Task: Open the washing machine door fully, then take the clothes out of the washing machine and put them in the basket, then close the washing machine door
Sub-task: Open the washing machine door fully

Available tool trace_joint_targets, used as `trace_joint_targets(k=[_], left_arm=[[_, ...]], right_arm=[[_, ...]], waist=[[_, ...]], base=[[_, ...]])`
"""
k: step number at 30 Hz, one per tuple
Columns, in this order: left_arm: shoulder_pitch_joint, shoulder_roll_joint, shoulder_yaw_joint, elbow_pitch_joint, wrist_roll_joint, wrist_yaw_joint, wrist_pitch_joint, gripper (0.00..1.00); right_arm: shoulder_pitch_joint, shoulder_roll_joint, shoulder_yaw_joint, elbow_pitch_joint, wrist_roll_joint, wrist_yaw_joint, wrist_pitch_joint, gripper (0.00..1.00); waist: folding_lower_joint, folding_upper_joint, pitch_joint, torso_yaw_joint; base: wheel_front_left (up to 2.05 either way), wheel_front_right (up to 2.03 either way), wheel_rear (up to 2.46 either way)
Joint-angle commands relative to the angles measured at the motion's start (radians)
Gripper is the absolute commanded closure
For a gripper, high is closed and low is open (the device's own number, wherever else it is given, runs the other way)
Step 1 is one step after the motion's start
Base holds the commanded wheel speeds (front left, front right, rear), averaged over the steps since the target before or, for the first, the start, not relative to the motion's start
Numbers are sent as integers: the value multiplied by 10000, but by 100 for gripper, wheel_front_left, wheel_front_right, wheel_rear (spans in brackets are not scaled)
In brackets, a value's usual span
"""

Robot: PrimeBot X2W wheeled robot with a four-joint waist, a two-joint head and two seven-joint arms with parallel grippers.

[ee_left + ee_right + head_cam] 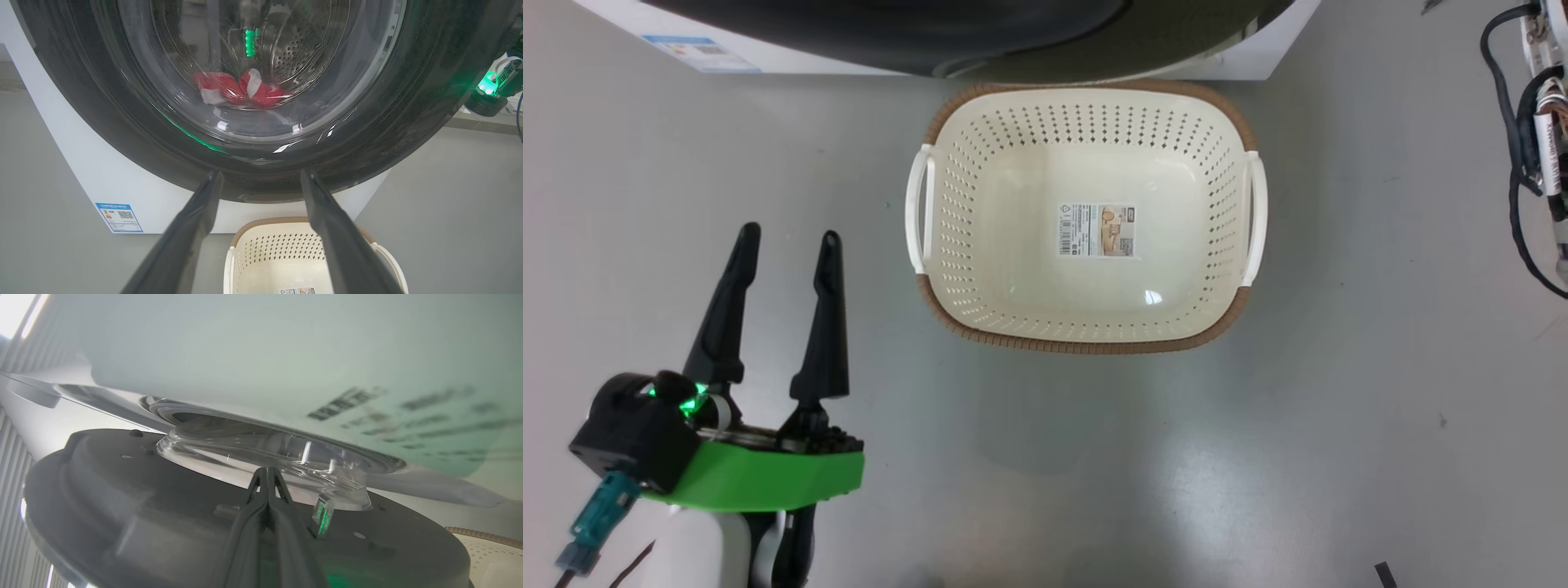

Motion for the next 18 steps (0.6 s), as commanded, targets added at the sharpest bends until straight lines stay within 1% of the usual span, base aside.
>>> trace_joint_targets(k=[1, 9, 18], left_arm=[[73, 193, 400, -166, 86, -56, -76, 0], [143, 189, 529, 44, 159, -56, -76, 0], [260, 186, 503, 230, 224, -56, -76, 0]], right_arm=[[263, 311, 73, -375, -123, 39, 132, 100], [722, 325, 183, -622, -187, 39, 528, 100], [1423, 398, 333, -555, -244, 39, 891, 100]], waist=[[0, 0, -85, -72], [0, 0, -335, -211], [0, 0, -873, -224]], base=[[0, 0, 0], [0, 0, 0], [0, 0, 0]])
